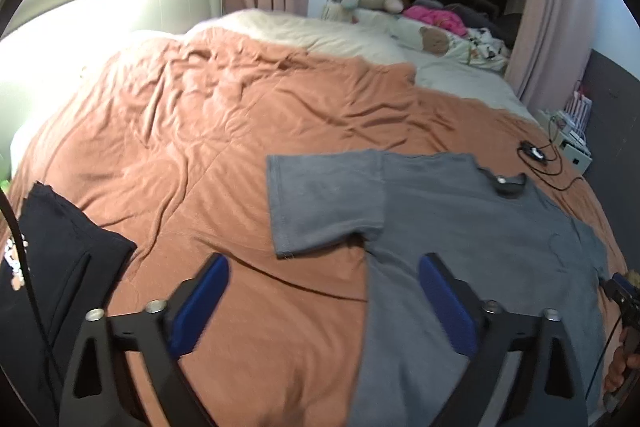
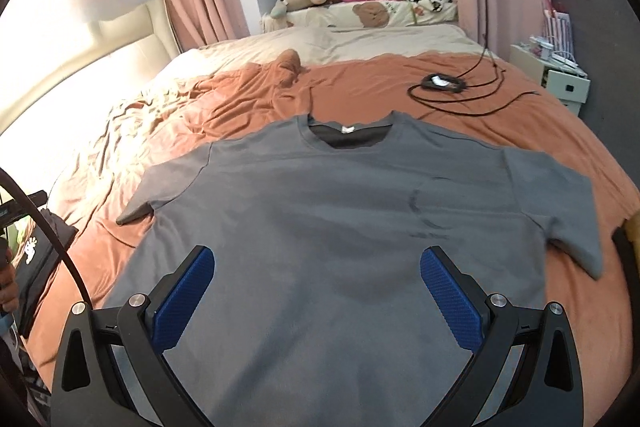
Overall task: Fold small clothes
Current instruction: 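Move the left tool toward the grey T-shirt's side edge, then grasp the T-shirt side edge with the left gripper and lift it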
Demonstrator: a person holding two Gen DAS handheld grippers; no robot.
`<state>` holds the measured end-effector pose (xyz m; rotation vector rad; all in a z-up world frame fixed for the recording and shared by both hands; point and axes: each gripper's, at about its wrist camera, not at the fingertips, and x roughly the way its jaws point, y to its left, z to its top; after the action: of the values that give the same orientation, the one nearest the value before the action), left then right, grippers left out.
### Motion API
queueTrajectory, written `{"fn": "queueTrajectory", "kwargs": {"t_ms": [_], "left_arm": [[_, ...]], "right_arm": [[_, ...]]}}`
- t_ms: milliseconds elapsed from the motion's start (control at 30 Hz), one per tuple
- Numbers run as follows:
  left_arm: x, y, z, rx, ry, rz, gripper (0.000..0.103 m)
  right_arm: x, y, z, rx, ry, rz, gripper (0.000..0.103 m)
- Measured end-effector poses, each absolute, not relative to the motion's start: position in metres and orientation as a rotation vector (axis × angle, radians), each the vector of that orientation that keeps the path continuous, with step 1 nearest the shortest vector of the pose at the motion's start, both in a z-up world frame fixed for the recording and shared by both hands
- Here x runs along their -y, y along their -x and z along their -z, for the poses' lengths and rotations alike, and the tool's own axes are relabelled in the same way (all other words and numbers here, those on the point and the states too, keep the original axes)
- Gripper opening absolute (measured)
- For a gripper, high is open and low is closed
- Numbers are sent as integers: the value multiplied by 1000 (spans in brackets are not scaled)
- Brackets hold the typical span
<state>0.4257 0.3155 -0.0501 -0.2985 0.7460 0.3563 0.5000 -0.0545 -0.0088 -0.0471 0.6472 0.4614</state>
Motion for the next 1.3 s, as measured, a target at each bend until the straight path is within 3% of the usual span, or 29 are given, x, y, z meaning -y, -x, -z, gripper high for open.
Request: {"fn": "queueTrajectory", "kwargs": {"t_ms": [467, 567, 833, 967, 1067, 1200, 1300], "left_arm": [[-401, -513, 119, -936, 444, -321, 58], [-412, -528, 130, -963, 445, -330, 58], [-446, -561, 171, -1030, 534, -340, 55], [-448, -574, 184, -1054, 527, -338, 54], [-453, -582, 197, -1086, 516, -355, 52], [-459, -581, 197, -1054, 541, -370, 38], [-458, -581, 194, -1045, 560, -335, 7]], "right_arm": [[-14, -587, 26, -713, 46, -591, 100], [-28, -598, 28, -709, 65, -611, 98], [-68, -626, 43, -751, 34, -696, 73], [-85, -641, 53, -790, 26, -709, 66], [-95, -654, 60, -843, -7, -713, 49], [-107, -669, 70, -893, -46, -715, 36], [-123, -674, 74, -917, -45, -725, 28]]}}
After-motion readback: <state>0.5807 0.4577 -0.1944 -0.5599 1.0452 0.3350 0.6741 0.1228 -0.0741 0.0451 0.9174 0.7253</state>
